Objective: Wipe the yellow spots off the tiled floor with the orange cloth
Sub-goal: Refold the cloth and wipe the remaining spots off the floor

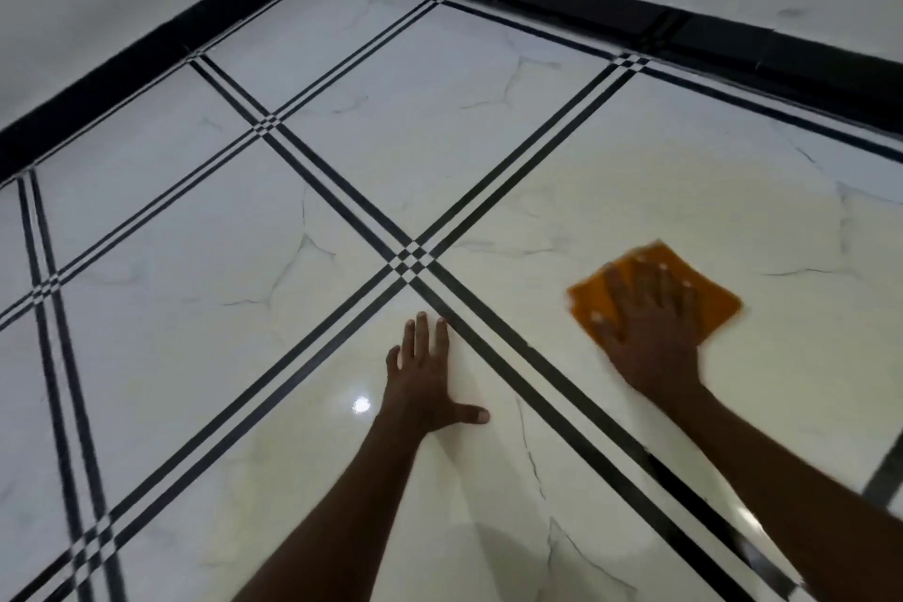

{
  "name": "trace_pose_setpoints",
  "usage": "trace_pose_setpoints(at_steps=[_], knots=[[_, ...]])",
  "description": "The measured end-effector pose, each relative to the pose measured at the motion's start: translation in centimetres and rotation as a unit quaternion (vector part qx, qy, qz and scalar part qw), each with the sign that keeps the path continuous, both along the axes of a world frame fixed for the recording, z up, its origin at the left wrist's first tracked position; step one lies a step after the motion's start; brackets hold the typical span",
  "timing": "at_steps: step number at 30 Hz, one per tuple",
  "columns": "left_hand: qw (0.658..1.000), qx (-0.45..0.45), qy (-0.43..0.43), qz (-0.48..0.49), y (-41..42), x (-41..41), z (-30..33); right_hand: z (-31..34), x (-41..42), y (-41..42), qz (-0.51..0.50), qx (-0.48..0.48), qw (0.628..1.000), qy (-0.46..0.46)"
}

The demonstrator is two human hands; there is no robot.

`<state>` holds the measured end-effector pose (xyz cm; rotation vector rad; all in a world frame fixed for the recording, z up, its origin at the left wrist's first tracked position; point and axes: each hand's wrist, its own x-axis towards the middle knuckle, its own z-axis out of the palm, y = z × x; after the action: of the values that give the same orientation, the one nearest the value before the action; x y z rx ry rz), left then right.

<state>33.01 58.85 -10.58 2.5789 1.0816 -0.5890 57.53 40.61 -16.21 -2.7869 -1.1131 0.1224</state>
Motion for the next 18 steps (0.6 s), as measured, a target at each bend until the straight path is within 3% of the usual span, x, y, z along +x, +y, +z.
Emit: trace_pose_setpoints(at_steps=[2,4,9,12,15,18], knots=[[1.0,-0.004,-0.004,0.002,0.7,-1.0,-0.4,0.3,-2.1,-3.5,-0.053,0.011,0.998,0.012],[1.0,-0.009,-0.021,0.007,0.9,-1.4,-0.9,0.7,-2.0,-2.9,-0.045,-0.008,0.999,0.023],[1.0,-0.007,-0.03,-0.006,1.5,-1.6,-1.6,1.2,4.6,9.6,-0.029,0.006,0.998,0.048],[0.999,-0.01,-0.039,-0.013,1.7,-2.1,-1.8,0.3,-2.3,13.8,0.062,0.022,0.998,0.016],[0.999,0.0,-0.033,-0.028,2.4,-2.6,-1.5,0.2,-10.5,11.1,0.198,0.009,0.98,0.019],[0.999,0.007,-0.033,-0.035,2.4,-2.7,-1.2,-0.2,-9.0,5.5,0.199,0.01,0.979,0.037]])
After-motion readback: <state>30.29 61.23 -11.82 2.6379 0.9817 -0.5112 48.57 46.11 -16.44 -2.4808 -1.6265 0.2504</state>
